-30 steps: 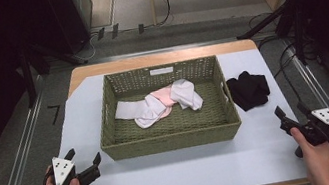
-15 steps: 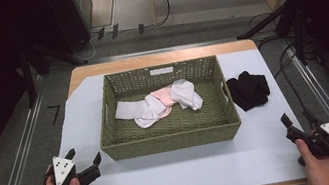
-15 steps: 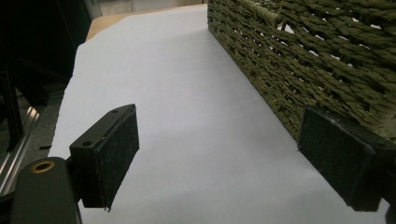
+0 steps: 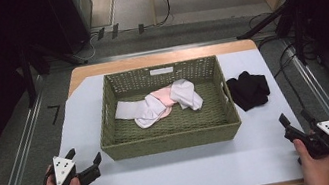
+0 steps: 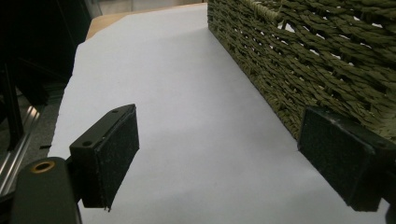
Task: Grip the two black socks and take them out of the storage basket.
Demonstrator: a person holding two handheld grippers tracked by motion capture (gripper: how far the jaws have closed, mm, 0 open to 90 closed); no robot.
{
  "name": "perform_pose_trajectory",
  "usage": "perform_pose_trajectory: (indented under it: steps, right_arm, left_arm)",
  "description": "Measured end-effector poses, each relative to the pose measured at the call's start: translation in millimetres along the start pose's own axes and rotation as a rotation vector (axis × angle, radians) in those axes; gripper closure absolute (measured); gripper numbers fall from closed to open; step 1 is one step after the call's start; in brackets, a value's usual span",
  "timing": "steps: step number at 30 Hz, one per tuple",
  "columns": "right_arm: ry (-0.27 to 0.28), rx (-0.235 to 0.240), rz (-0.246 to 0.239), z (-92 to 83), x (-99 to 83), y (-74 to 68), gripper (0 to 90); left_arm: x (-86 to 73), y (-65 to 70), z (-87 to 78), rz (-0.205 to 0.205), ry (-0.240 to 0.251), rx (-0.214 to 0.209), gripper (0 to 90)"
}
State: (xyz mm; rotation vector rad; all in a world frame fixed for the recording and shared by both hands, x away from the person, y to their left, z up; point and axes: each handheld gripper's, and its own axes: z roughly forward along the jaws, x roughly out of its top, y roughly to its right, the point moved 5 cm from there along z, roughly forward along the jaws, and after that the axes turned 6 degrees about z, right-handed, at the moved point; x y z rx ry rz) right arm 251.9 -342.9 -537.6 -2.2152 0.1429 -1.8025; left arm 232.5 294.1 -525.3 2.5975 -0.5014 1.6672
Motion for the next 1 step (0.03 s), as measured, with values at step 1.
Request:
perform_pose_trajectory:
  steps: [1]
  right_arm:
    - [0.000,0.000,0.000,0.0,0.0,0.0,23.1]
  left_arm:
    - [0.0,0.0,0.0,0.001,-0.002,-0.001,13.8]
